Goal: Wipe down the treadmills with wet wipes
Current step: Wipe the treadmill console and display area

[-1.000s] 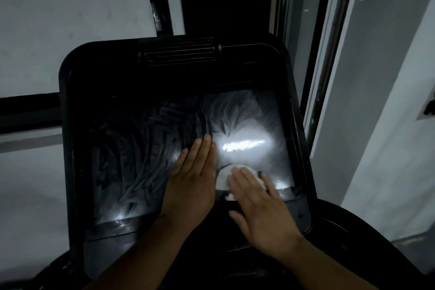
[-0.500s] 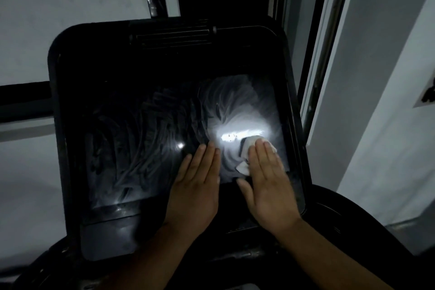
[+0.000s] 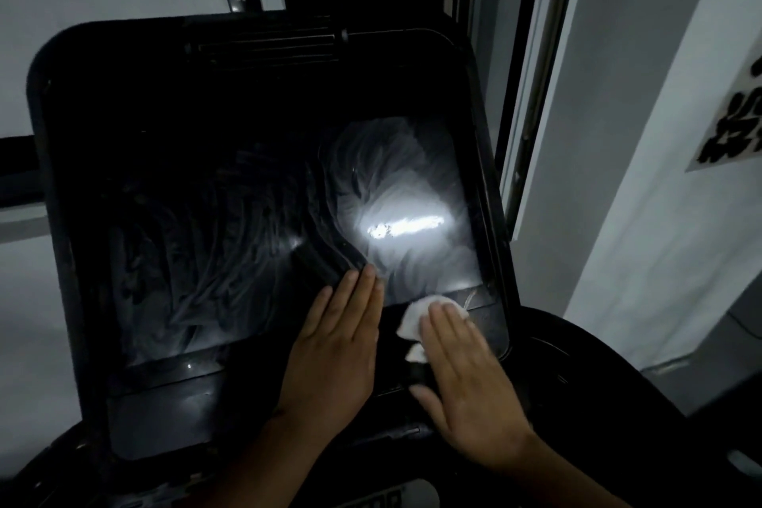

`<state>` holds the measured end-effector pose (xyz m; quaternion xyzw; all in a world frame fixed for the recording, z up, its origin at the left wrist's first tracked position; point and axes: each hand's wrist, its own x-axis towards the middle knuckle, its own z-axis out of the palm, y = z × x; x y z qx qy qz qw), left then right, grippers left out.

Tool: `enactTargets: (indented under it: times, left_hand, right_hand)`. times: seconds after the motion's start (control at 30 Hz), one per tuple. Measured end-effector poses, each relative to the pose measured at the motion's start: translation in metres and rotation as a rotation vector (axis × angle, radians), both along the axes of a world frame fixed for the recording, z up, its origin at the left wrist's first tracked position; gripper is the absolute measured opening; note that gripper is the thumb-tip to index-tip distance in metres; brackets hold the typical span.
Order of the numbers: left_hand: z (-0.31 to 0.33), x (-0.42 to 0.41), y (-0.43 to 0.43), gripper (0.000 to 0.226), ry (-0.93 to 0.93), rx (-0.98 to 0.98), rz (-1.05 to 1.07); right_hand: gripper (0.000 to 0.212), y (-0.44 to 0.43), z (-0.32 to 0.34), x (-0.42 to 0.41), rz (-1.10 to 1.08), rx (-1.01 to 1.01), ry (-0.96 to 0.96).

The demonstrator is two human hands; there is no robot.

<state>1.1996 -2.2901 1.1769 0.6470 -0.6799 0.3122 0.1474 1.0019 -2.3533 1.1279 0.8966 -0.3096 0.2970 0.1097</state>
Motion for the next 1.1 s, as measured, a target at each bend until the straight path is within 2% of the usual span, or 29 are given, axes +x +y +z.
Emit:
enactTargets:
  times: [0.1, 0.17, 0.27, 0.33, 0.43, 0.5, 0.63, 0.7, 0.77, 0.83, 0.9, 1.0, 1.03, 1.1]
  left_hand:
    - [0.006, 0.001, 0.000, 0.057, 0.007, 0.001, -0.024]
    - [0.018, 0.008, -0.004, 0.057, -0.009, 0.018, -0.050]
    - [0.049, 0.025, -0.021, 0.060, 0.017, -0.012, 0.012]
    - [0.064, 0.036, -0.030, 0.062, 0.045, -0.044, 0.061]
    - [0.064, 0.046, -0.035, 0.061, 0.011, -0.074, 0.051]
    - [0.060, 0.047, -0.035, 0.062, -0.006, -0.084, 0.043]
    - [0.077, 0.054, -0.047, 0.062, -0.046, -0.099, 0.032]
    - [0.089, 0.061, -0.053, 0.060, -0.024, -0.122, 0.036]
    - [0.094, 0.066, -0.057, 0.060, -0.012, -0.140, 0.043]
    - [0.093, 0.066, -0.058, 0.061, -0.019, -0.142, 0.053]
    - [0.091, 0.066, -0.058, 0.063, -0.026, -0.144, 0.056]
    - [0.091, 0.067, -0.058, 0.063, -0.033, -0.141, 0.058]
    - [0.091, 0.067, -0.057, 0.063, -0.031, -0.144, 0.058]
    - [0.091, 0.068, -0.056, 0.061, -0.017, -0.153, 0.054]
  right_hand:
    - [0.072, -0.021, 0.015, -0.010, -0.117, 0.009, -0.104]
    - [0.074, -0.045, 0.049, 0.014, -0.199, 0.030, -0.196]
    - [0.073, -0.059, 0.086, 0.061, -0.199, 0.063, -0.293]
    - [0.071, -0.045, 0.080, 0.077, -0.080, 0.057, -0.230]
    - [0.069, -0.025, 0.057, 0.063, 0.104, -0.027, -0.024]
    - [0.069, -0.046, 0.067, 0.052, 0.026, -0.037, -0.054]
    - [0.075, -0.085, 0.129, 0.086, -0.188, 0.106, -0.319]
    - [0.075, -0.071, 0.130, 0.107, -0.091, 0.077, -0.271]
    - [0.071, -0.057, 0.110, 0.099, 0.068, -0.052, -0.094]
    - [0.070, -0.071, 0.104, 0.071, 0.128, -0.125, 0.026]
    - [0.070, -0.098, 0.123, 0.062, 0.017, -0.099, -0.046]
    - [0.071, -0.113, 0.162, 0.097, -0.126, 0.019, -0.232]
    - [0.071, -0.104, 0.164, 0.109, -0.093, 0.035, -0.223]
    - [0.070, -0.080, 0.142, 0.112, 0.055, -0.020, -0.084]
